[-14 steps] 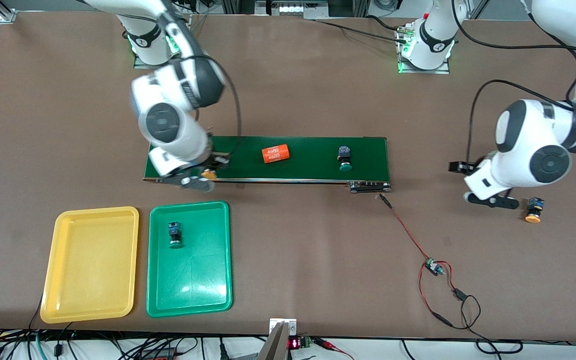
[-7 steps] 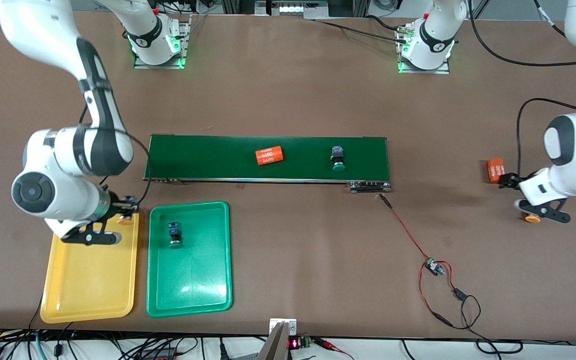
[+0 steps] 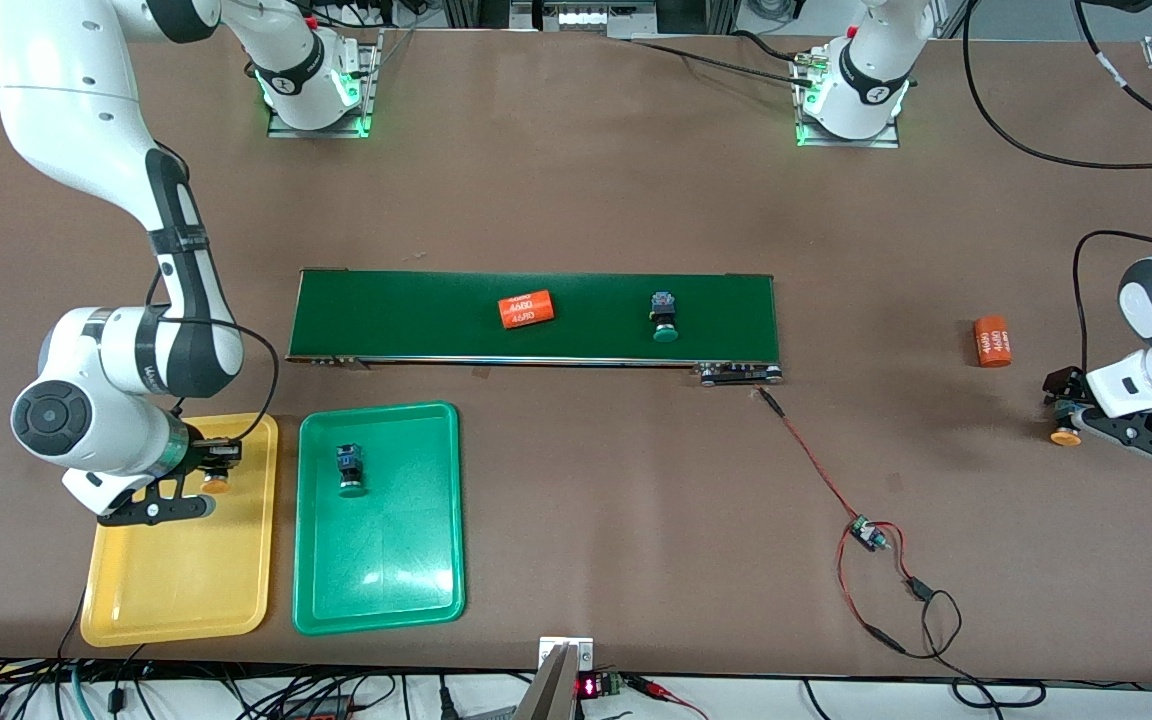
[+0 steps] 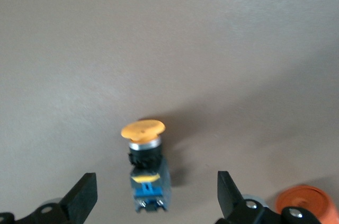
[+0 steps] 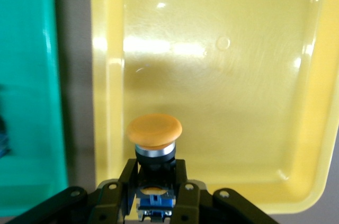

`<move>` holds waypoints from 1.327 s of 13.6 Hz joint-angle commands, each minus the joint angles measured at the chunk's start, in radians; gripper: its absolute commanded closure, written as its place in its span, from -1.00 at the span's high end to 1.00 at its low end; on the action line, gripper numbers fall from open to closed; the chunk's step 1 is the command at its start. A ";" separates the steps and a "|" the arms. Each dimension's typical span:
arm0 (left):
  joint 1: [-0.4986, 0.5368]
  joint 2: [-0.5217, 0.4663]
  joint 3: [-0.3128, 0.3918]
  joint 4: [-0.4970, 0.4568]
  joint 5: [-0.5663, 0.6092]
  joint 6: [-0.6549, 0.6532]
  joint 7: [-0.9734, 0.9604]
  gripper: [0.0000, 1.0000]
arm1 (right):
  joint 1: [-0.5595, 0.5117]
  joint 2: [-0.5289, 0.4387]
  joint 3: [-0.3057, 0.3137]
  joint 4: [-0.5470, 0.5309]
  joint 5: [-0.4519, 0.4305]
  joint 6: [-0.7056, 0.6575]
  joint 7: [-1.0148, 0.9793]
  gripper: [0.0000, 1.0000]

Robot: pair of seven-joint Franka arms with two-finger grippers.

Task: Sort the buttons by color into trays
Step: 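Drop the yellow button into the yellow tray while the left gripper grasps another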

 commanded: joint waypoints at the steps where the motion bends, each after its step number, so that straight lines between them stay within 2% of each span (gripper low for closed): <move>1: 0.012 0.047 0.004 0.031 0.017 0.040 0.035 1.00 | -0.032 0.050 0.015 0.030 0.007 0.059 -0.063 -1.00; 2: 0.012 0.047 0.005 0.028 0.017 0.040 0.035 1.00 | -0.046 0.064 0.017 0.028 0.007 0.086 -0.072 -1.00; 4: 0.020 0.061 0.019 0.018 0.015 0.039 0.033 0.74 | -0.058 0.089 0.017 0.025 0.012 0.139 -0.110 -1.00; 5: 0.021 0.069 0.022 0.017 0.015 0.039 0.032 0.49 | -0.060 0.093 0.017 0.025 0.016 0.154 -0.124 -0.53; 6: 0.021 0.070 0.024 0.017 0.015 0.034 0.027 0.14 | -0.058 0.093 0.017 0.025 0.020 0.154 -0.121 0.98; 8: 0.020 0.067 0.024 0.020 0.009 0.031 0.018 -0.45 | -0.047 0.083 0.022 0.025 0.020 0.142 -0.123 1.00; 9: 0.020 0.064 0.022 0.021 0.006 0.030 0.018 -0.58 | -0.029 0.076 0.025 0.025 0.024 0.133 -0.121 1.00; 11: 0.020 0.052 0.022 0.023 0.006 0.019 0.021 -0.68 | -0.023 0.031 0.028 0.025 0.021 0.058 -0.127 1.00; 15: 0.004 -0.038 0.001 0.034 0.005 -0.161 0.016 -0.71 | 0.032 -0.071 0.061 0.024 0.026 -0.115 -0.103 1.00; 18: 0.000 -0.124 -0.054 0.061 0.003 -0.345 -0.002 -0.70 | 0.138 -0.144 0.062 0.025 0.024 -0.275 0.131 1.00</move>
